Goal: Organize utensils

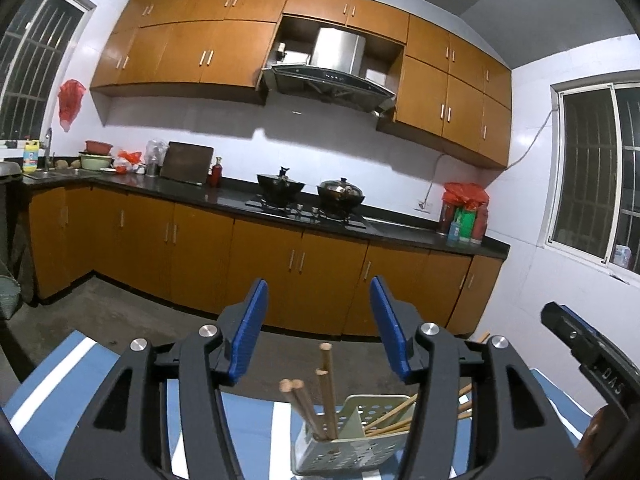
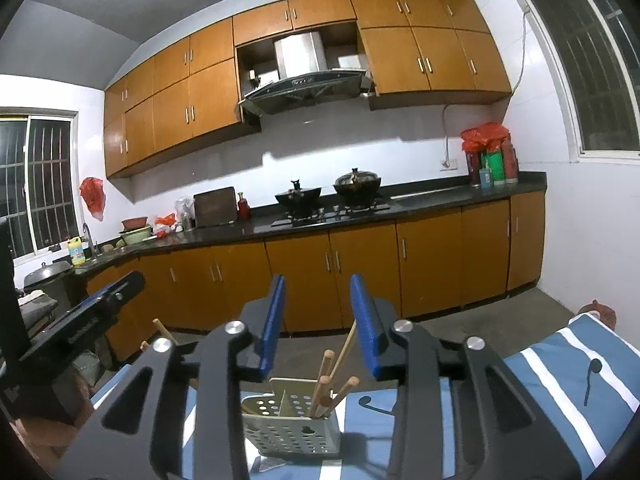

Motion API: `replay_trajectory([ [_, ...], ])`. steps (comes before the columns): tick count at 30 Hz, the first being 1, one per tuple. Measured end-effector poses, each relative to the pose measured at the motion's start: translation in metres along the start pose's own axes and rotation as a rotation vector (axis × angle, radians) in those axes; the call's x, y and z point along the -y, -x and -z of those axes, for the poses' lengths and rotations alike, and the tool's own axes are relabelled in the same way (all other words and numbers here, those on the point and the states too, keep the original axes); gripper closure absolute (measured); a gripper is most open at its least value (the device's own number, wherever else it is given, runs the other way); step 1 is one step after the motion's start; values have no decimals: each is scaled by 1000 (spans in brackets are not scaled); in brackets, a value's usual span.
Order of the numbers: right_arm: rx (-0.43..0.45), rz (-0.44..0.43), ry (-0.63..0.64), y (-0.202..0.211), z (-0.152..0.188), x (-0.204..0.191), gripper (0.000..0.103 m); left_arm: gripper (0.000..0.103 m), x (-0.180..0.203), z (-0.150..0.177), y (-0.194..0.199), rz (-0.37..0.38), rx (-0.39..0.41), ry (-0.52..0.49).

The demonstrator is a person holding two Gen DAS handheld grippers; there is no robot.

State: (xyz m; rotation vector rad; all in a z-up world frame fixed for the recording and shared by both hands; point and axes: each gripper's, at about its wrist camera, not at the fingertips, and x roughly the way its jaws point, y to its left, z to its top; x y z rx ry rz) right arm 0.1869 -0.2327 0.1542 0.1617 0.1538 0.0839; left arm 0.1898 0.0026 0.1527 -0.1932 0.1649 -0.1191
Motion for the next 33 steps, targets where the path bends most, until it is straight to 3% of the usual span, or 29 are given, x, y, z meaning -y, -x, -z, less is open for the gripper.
replay_trajectory([
  [4,28,8,18,17,-7,-2,48,38,-5,-6,14,-24,13,-17],
  [6,43,11,31,28,-10,-6,35,33,-5,-9,22,-32,23,-30],
  [8,63,14,38,41,-11,-9,12,22,-6,-10,37,-40,38,-49],
  [10,81,18,38,56,-10,-10,4,13,-7,-9,51,-47,51,-66],
  [13,91,41,37,78,-3,-11,4,2,-6,-3,74,-59,71,-86],
  [24,58,179,59,139,61,-13,4,2,-21,45,127,-79,14,-109],
  [28,-35,127,50,145,88,-12,4,2,-23,67,138,-94,-8,-121],
  [33,-85,141,108,152,116,-21,4,2,-19,96,142,-100,-62,-154],
])
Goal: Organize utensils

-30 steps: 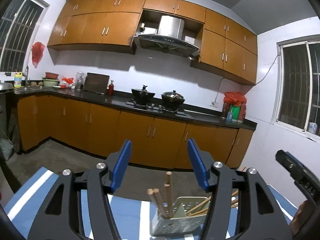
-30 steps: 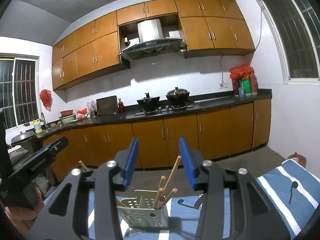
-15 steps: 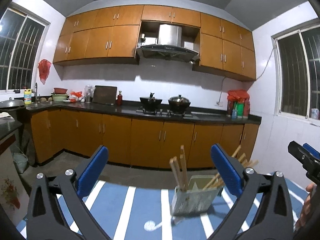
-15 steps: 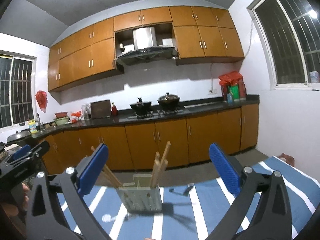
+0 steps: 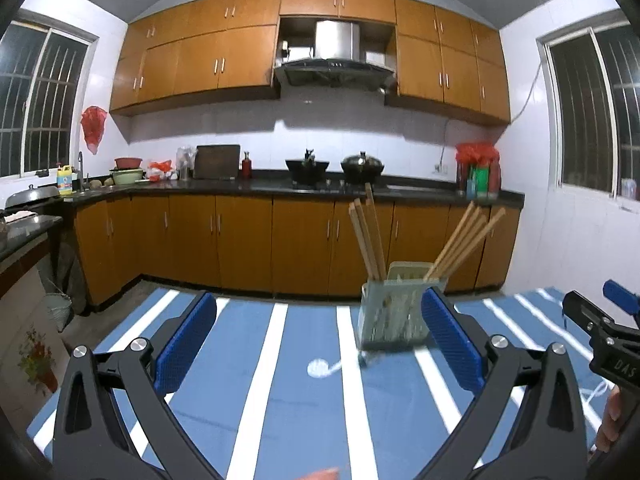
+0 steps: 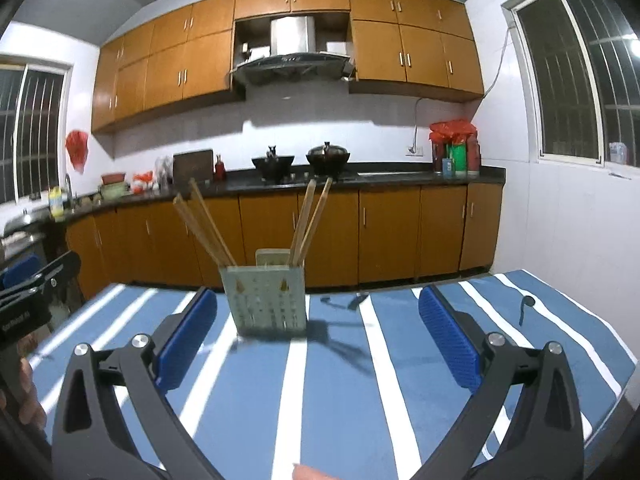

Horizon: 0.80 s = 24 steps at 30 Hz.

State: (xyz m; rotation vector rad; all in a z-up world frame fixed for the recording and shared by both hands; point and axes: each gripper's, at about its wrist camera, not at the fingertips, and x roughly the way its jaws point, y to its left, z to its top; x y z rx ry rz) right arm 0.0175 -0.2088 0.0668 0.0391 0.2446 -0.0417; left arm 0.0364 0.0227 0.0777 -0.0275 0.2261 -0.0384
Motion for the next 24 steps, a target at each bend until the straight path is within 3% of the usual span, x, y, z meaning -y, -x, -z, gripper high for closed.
replay_trajectory([
  [14,-107,-33,36,-3,42,-11,4,2,10,55,9,-14,-104,-41],
  [24,-154,-17,19,-7,55,-3,4,2,18,66,12,-23,-130,-75],
])
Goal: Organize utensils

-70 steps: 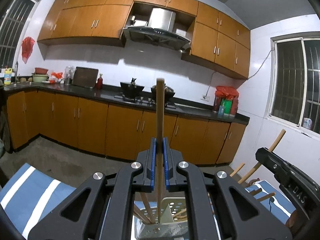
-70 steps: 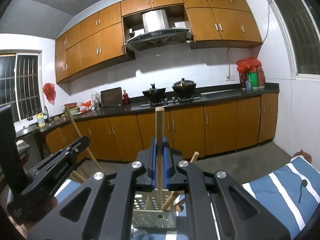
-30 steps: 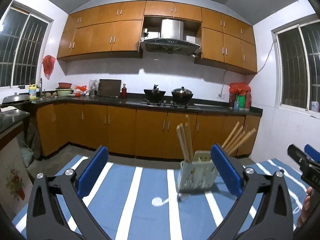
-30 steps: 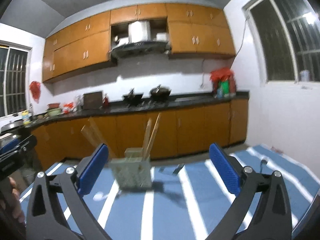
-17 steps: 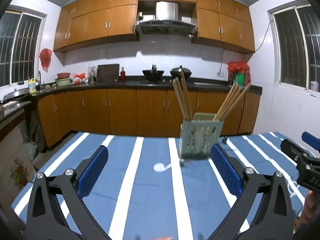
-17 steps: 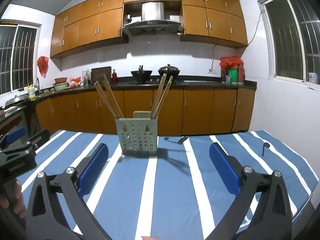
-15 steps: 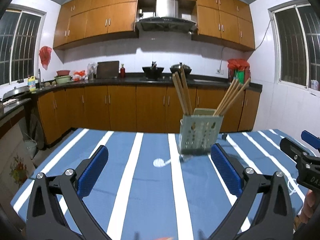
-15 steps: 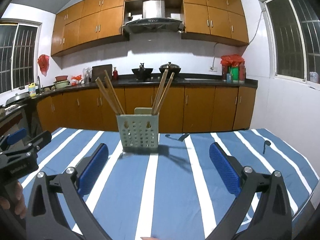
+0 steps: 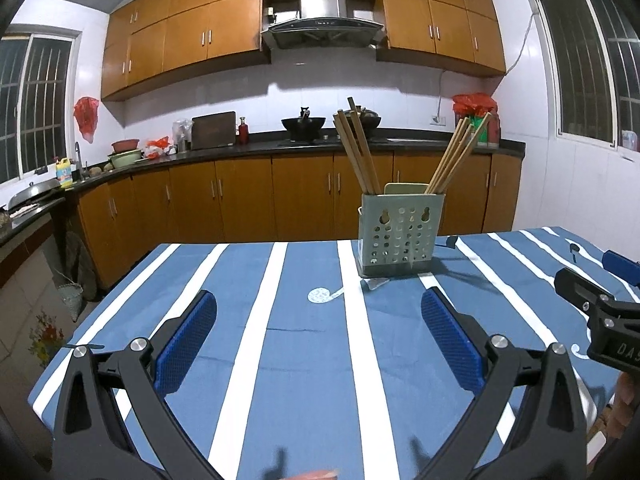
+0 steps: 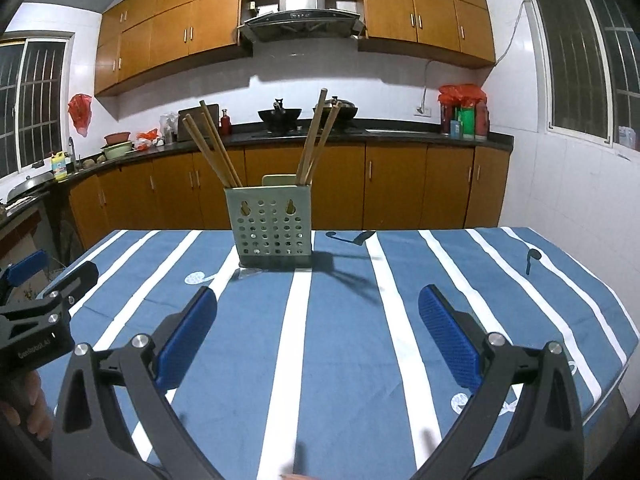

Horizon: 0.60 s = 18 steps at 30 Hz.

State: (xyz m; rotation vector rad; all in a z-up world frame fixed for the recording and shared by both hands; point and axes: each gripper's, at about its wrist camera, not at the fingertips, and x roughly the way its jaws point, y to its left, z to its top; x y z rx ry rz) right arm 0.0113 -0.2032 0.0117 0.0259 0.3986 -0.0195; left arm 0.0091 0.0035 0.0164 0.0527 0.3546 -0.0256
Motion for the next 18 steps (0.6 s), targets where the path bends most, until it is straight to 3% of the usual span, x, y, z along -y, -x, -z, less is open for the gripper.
replay_trajectory([
  [18,-33,19,-17,-6,8,8,4,2,-1,3,-4,9,-37,17],
])
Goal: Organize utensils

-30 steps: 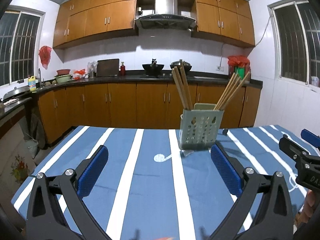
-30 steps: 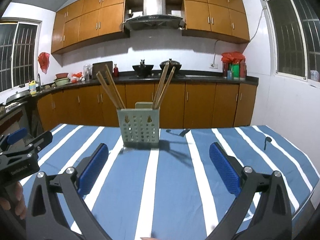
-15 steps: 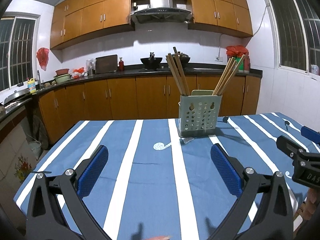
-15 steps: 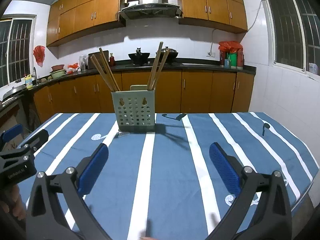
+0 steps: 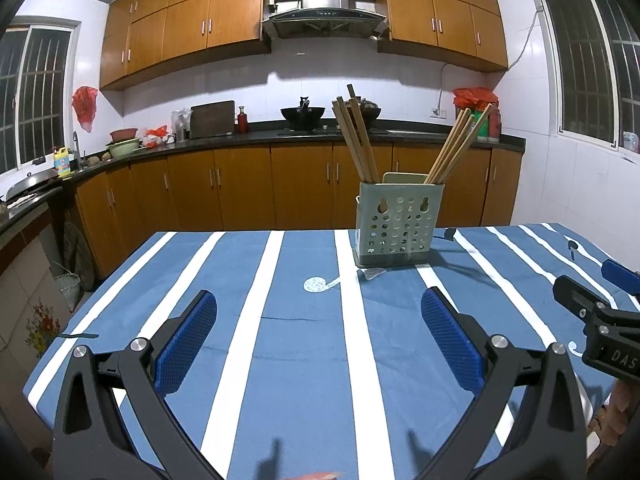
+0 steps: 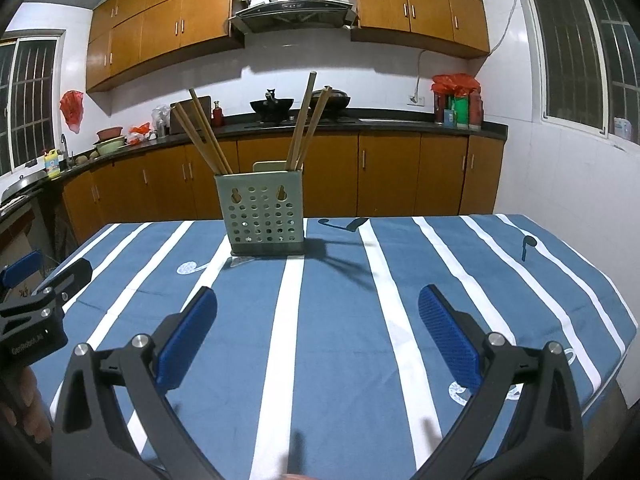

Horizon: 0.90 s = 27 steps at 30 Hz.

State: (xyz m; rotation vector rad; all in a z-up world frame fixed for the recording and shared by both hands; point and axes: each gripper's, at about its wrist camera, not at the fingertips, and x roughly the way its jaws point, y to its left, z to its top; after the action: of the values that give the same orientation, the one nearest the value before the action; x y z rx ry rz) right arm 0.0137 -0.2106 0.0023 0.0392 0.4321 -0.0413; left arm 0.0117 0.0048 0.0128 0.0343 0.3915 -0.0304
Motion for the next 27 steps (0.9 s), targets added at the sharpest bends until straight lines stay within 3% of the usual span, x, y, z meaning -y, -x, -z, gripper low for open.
replay_trajectory([
  [27,-10,-1,-5,-3,1,1,4,2,0,2,-2,1,-8,9],
])
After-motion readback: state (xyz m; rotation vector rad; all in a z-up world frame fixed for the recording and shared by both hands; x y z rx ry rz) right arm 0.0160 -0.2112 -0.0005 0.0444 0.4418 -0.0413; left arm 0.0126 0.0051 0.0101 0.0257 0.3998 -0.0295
